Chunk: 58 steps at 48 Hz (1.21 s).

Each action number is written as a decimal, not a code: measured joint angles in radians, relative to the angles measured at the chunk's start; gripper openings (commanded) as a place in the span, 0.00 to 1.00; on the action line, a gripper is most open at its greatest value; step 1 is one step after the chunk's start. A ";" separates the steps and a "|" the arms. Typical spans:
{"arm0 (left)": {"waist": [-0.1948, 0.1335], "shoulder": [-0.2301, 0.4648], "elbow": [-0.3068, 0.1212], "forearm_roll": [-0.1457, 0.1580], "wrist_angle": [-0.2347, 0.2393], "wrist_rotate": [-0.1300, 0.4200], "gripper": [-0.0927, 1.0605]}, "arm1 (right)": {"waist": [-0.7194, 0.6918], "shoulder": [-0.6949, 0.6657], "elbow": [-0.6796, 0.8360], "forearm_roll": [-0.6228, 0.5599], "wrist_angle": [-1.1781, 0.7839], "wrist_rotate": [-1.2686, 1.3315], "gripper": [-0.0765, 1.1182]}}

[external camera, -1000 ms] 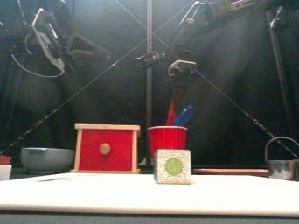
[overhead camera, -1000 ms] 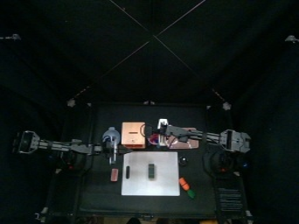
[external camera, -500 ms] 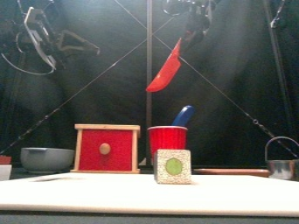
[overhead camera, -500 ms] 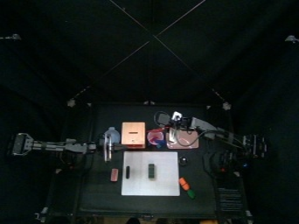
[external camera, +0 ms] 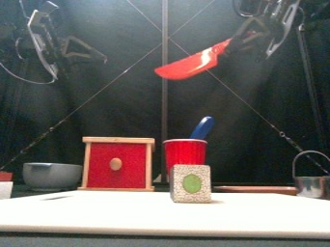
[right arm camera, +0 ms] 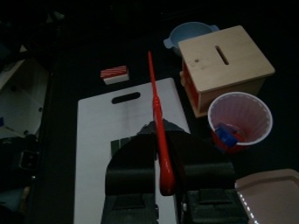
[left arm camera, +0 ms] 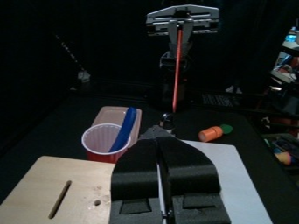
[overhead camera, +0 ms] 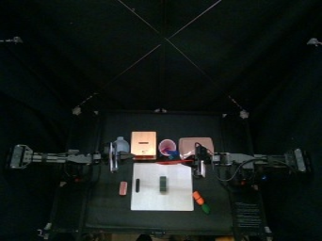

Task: Cut the sushi into 4 pieces with the knife
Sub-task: Grasp knife edge with left hand

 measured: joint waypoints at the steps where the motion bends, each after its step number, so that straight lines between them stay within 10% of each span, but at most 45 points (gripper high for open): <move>1: -0.011 0.008 -0.008 -0.003 0.011 0.000 0.76 | -0.002 0.003 0.005 -0.006 -0.012 0.002 0.21; 11: -0.094 0.181 -0.110 -0.008 0.083 0.002 0.97 | -0.008 0.115 0.015 -0.018 -0.115 0.006 0.21; 29: -0.092 0.433 -0.206 0.006 0.064 0.014 0.95 | 0.003 0.225 -0.008 0.014 -0.173 0.006 0.21; 58: -0.048 0.526 -0.261 0.055 0.064 0.020 0.41 | 0.006 0.230 -0.008 0.032 -0.115 0.005 0.21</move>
